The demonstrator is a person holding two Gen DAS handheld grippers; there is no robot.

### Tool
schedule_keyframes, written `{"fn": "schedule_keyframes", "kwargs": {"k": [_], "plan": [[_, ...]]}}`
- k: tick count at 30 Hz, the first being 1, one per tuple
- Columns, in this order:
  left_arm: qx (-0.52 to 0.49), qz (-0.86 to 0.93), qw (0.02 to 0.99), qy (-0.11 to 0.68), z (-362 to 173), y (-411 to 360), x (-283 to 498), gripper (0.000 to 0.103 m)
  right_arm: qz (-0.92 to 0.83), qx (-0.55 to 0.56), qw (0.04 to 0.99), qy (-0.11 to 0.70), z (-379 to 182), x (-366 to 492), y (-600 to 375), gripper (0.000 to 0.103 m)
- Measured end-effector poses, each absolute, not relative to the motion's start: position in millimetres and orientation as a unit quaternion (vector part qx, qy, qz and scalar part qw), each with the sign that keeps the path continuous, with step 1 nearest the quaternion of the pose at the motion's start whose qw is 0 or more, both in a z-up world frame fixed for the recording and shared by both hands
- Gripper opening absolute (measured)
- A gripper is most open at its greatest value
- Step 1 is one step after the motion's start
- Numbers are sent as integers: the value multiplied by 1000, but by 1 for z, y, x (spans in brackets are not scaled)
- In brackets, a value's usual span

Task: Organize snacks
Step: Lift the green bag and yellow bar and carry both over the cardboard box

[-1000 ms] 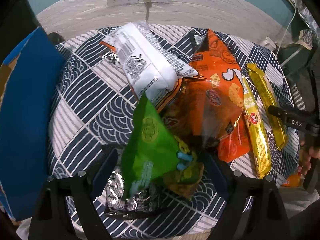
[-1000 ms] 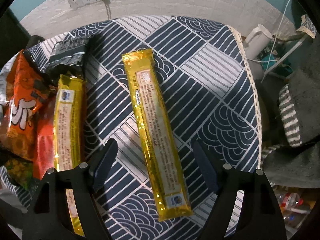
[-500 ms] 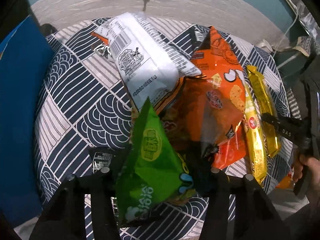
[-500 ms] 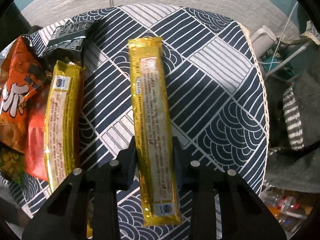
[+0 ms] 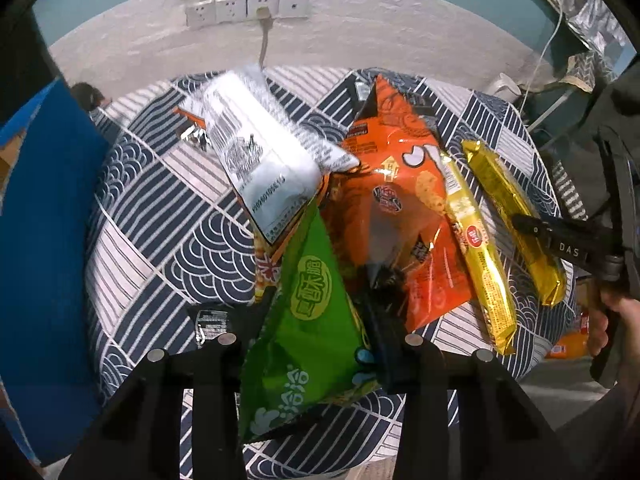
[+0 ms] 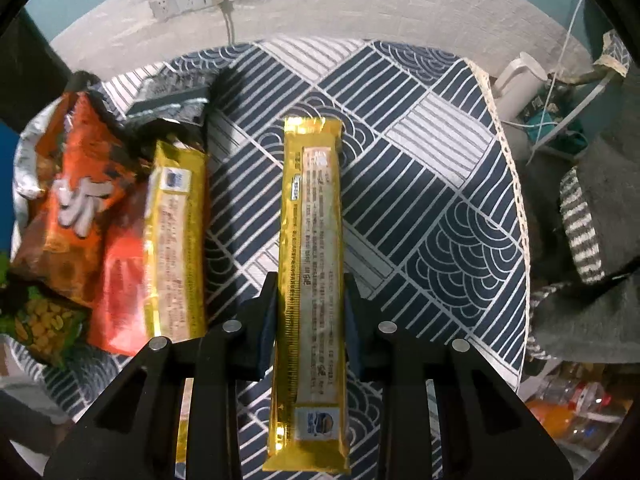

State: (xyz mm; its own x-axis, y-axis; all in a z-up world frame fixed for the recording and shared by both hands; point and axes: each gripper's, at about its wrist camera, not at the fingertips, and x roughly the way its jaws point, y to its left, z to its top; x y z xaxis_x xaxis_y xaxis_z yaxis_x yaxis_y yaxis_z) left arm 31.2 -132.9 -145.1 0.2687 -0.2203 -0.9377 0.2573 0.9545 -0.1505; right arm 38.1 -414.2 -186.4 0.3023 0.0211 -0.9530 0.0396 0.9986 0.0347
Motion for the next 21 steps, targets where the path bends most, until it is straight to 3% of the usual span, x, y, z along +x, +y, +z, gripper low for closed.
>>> {"fn": "schedule_keyframes", "kwargs": {"k": [21], "plan": [[27, -140, 839, 524, -80, -110, 23, 41, 29, 40, 850, 525, -102, 9, -379, 28]]}}
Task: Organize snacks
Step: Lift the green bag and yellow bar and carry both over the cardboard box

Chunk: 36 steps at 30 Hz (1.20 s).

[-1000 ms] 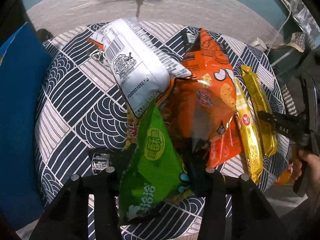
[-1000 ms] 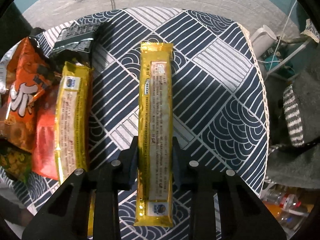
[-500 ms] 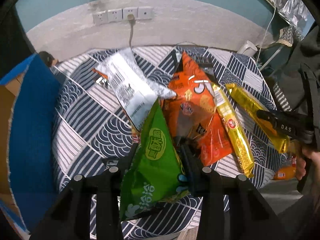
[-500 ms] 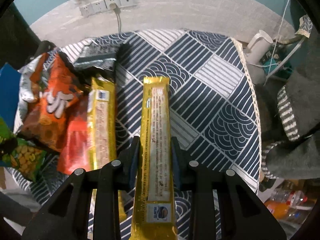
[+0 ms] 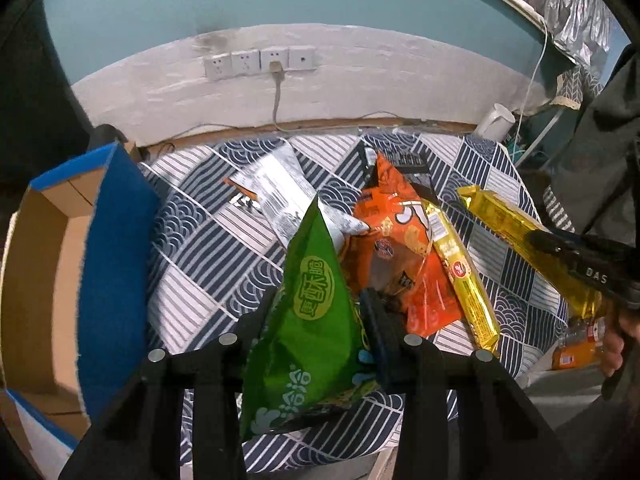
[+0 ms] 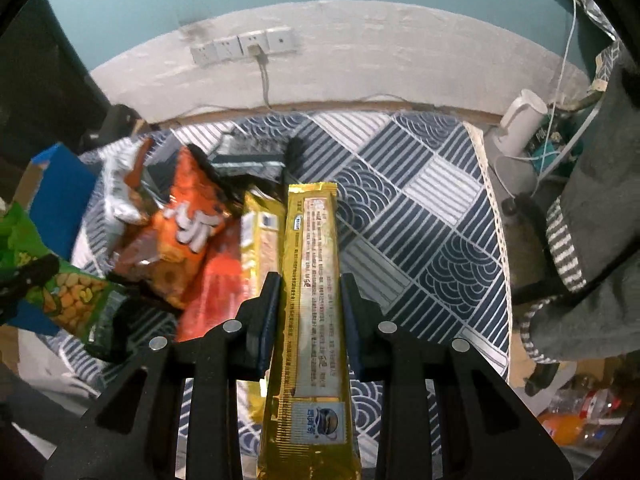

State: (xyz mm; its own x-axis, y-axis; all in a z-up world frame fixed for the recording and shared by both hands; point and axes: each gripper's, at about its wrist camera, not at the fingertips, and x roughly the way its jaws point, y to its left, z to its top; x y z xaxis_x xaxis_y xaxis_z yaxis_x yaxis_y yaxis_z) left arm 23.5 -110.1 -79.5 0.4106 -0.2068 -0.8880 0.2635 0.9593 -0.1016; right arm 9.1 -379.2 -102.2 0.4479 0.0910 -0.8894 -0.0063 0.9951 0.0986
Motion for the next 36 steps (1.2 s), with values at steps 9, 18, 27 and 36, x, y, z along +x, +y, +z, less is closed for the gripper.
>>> {"fn": "schedule_keyframes", "kwargs": {"k": [9, 18, 27, 36], "plan": [[25, -128, 855, 502, -50, -87, 18, 41, 60, 38, 863, 501, -68, 2, -352, 28], [16, -114, 867, 485, -28, -57, 15, 41, 106, 31, 871, 479, -39, 1, -310, 28], [-5, -91, 877, 473, -15, -19, 14, 41, 155, 21, 871, 465, -19, 12, -253, 28], [-44, -70, 880, 467, -10, 31, 13, 41, 201, 2, 864, 461, -10, 26, -181, 28]]}}
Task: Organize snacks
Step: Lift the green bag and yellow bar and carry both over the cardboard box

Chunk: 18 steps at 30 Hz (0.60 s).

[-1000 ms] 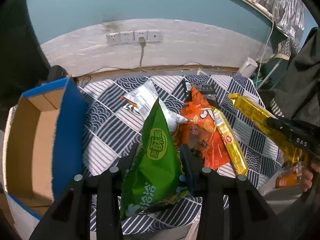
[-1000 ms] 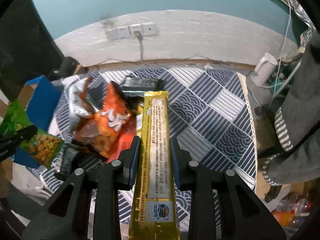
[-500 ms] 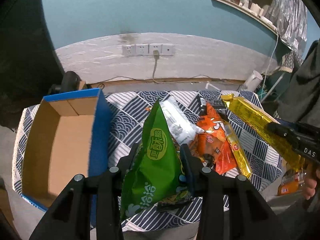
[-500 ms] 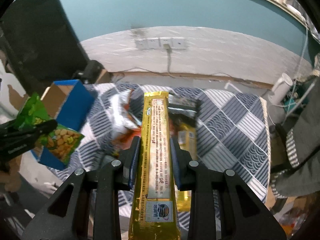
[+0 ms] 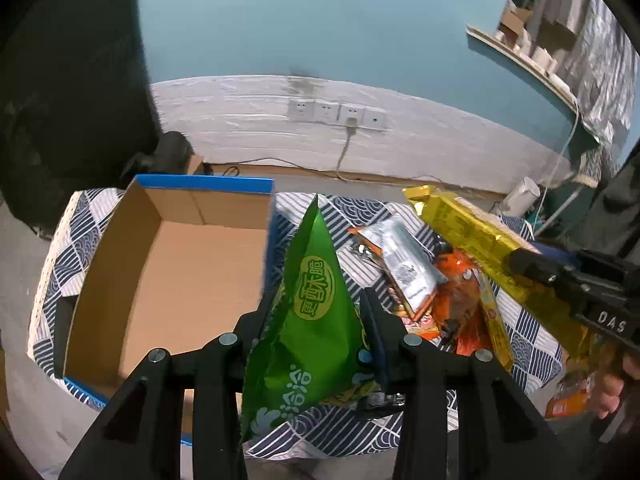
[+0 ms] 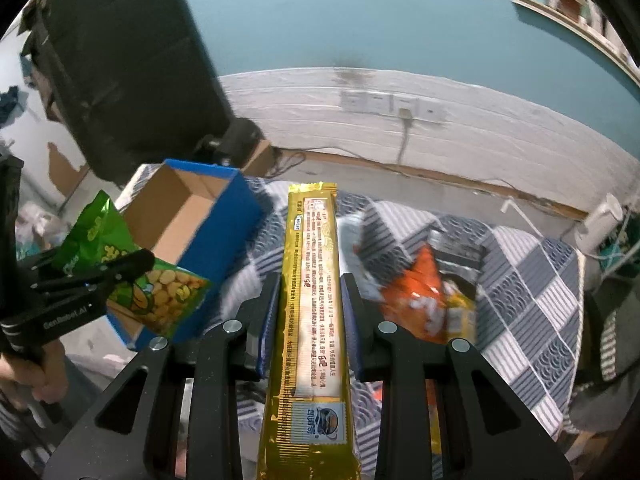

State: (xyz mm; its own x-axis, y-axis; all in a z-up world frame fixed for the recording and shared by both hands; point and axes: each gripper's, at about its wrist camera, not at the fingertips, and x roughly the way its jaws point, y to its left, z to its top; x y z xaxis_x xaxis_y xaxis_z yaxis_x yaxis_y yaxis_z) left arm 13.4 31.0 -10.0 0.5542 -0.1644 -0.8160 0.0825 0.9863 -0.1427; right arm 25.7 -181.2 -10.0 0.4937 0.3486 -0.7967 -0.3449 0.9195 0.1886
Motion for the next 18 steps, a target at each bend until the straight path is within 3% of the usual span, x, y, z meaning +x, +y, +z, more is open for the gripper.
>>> {"fn": "schedule_keyframes", "kwargs": {"k": [18], "plan": [[-118, 1, 881, 457, -17, 144, 23, 41, 277, -47, 834, 475, -12, 54, -40, 28]]}}
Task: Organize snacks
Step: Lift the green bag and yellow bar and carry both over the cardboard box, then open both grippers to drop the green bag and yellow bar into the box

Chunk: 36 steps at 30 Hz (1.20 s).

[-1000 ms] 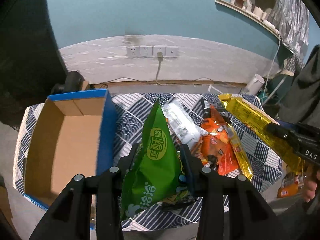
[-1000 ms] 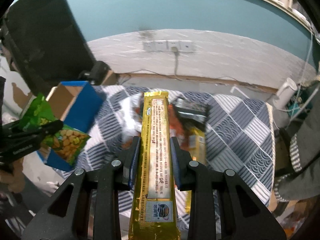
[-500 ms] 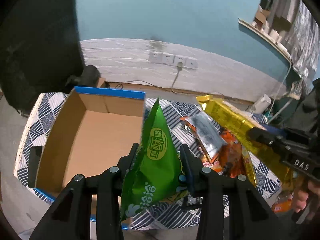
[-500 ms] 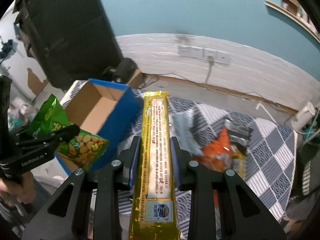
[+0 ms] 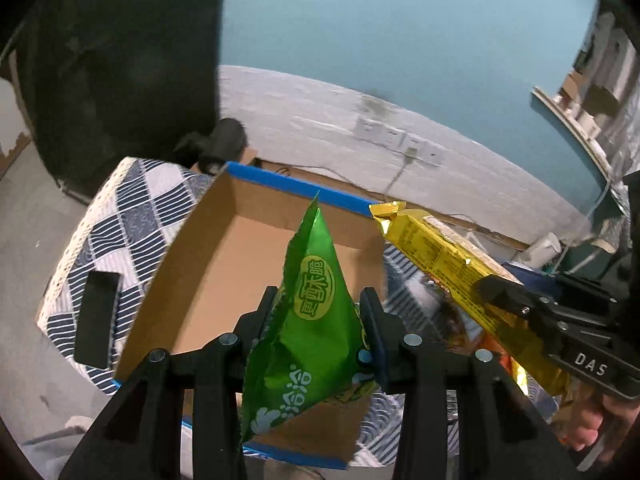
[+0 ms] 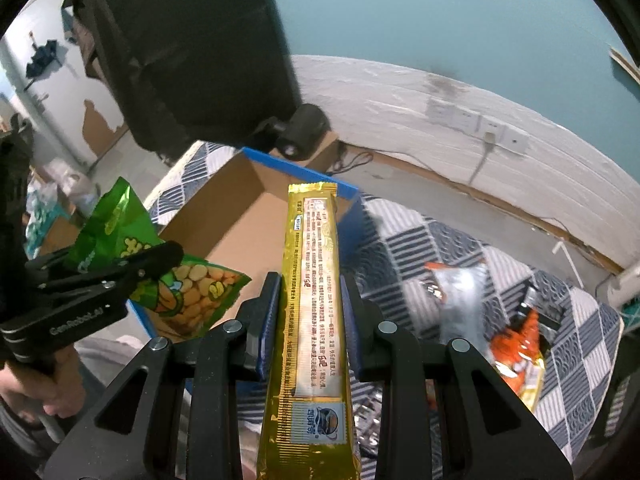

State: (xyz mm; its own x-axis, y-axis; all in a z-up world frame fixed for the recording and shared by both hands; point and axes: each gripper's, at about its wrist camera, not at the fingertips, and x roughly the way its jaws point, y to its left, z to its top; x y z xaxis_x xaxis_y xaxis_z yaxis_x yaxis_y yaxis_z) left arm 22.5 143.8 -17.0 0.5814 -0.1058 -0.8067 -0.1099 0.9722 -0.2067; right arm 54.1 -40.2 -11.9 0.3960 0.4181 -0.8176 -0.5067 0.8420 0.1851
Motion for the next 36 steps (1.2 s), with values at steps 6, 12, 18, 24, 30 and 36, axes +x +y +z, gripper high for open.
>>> {"fn": "schedule_keyframes", "kwargs": {"k": [6, 12, 18, 24, 30, 36], "plan": [[-119, 30, 878, 462, -26, 169, 26, 41, 296, -60, 821, 484, -23, 63, 0, 28], [-114, 51, 875, 468, -35, 181, 29, 41, 306, -63, 812, 493, -33, 70, 25, 28], [-109, 66, 873, 472, -38, 185, 31, 41, 313, -56, 802, 506, -46, 79, 38, 28], [-106, 82, 872, 471, -37, 188, 30, 42, 324, -34, 796, 509, -50, 83, 39, 32], [-96, 96, 872, 471, -38, 192, 27, 47, 317, -44, 815, 482, -35, 77, 33, 59], [-88, 103, 875, 465, -36, 188, 21, 72, 299, -46, 830, 468, -27, 71, 17, 72]]}}
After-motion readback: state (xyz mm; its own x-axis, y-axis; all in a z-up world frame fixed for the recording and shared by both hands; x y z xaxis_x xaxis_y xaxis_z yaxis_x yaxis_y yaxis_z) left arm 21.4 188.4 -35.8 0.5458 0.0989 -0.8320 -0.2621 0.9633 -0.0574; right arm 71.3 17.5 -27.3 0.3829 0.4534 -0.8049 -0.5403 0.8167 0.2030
